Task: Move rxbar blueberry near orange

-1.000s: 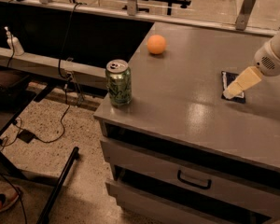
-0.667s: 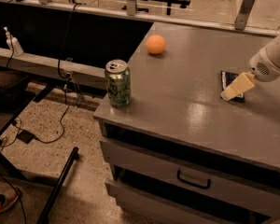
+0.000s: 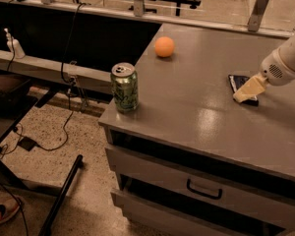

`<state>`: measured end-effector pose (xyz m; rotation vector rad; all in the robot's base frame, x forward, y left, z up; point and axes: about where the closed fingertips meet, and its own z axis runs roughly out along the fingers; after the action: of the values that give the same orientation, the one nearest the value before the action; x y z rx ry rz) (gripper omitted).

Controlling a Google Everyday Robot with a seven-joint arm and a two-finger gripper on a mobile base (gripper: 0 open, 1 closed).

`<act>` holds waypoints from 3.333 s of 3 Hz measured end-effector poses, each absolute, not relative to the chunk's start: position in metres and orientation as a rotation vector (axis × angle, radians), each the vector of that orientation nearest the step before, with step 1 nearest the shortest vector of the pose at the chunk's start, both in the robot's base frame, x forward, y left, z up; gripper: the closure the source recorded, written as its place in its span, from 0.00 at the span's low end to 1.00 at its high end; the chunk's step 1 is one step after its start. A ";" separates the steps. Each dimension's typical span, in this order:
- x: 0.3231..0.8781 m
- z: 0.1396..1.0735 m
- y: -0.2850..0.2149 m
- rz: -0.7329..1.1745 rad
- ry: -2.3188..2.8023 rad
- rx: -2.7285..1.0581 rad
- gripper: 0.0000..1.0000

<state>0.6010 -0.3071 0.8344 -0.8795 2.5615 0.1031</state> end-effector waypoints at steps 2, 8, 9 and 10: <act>0.605 0.839 -0.299 0.143 2.538 -0.917 1.00; 0.740 0.875 -0.203 0.280 2.155 -1.156 1.00; 0.749 0.866 -0.185 0.302 2.143 -1.183 1.00; 0.753 0.860 -0.178 0.311 2.141 -1.192 0.88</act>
Offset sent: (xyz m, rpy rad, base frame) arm 0.0092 0.0207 0.0174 0.0667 -0.0125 0.1008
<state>0.7526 -0.1784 0.8601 -1.1916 2.1410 0.3106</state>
